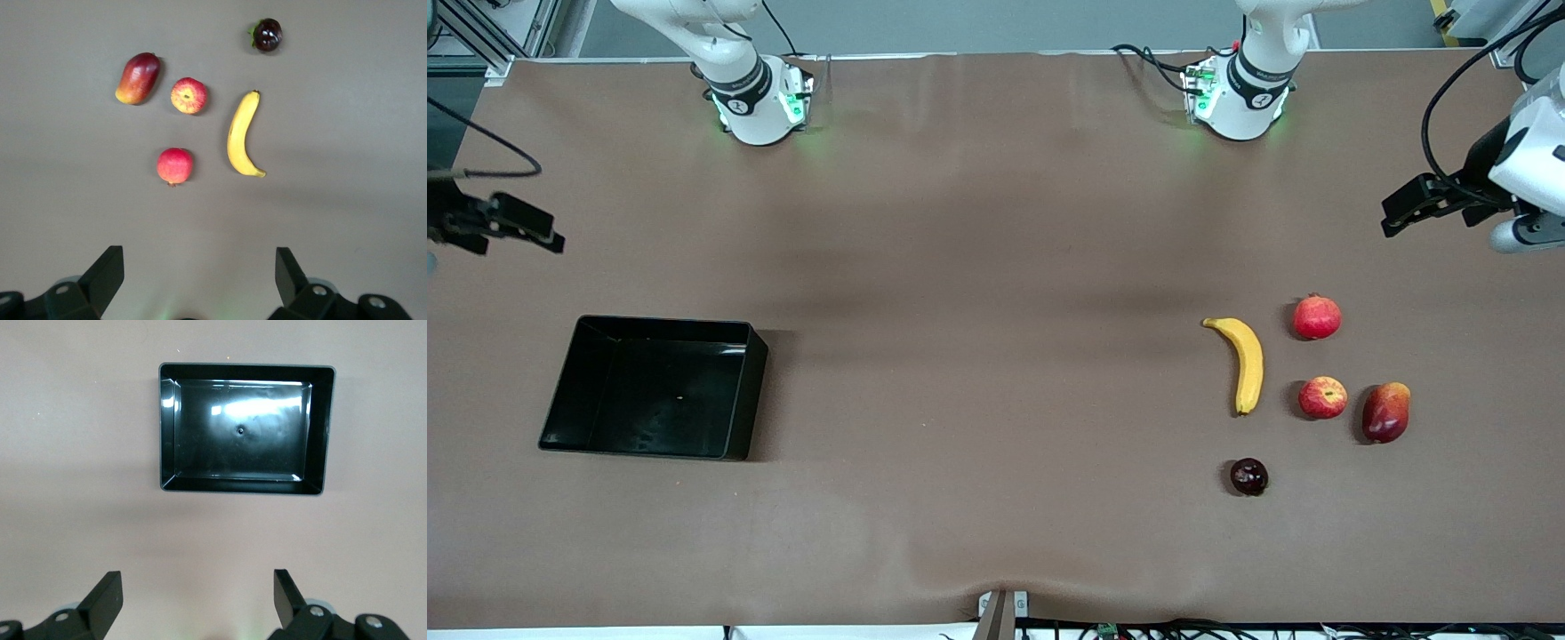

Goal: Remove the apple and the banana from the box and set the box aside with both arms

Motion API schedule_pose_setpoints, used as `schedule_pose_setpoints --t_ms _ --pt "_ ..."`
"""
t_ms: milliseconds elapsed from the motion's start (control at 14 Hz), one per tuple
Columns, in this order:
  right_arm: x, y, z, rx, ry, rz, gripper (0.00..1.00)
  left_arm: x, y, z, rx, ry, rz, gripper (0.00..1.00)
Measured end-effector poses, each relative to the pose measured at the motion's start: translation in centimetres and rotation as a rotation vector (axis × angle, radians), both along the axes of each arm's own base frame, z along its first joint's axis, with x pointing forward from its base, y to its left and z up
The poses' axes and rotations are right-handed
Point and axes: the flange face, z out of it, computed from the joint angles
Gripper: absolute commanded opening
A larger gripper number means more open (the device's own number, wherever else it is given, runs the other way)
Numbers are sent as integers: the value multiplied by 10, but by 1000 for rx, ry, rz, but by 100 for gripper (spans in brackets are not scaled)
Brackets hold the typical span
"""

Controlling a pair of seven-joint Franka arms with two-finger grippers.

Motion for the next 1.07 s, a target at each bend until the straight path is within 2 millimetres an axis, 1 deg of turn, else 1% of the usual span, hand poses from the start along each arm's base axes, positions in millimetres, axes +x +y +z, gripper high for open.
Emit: schedule_pose_setpoints --t_ms 143,214,500,786,1000,1071 --pt "-10 1 9 -1 9 -24 100 -2 -12 -2 1 9 -21 100" --pt "-14 1 12 -2 13 -38 100 -2 -14 -1 1 9 -24 100" --pt "-27 4 30 -3 -10 -53 100 -1 -6 2 0 2 -11 100" --pt "-31 13 28 -6 18 -82 100 0 -2 2 0 1 -5 100" --pt "-31 32 28 -12 22 -90 100 0 -2 3 0 -1 -5 100" --pt "-31 35 28 -13 23 -90 100 0 -2 3 -1 -1 -5 100"
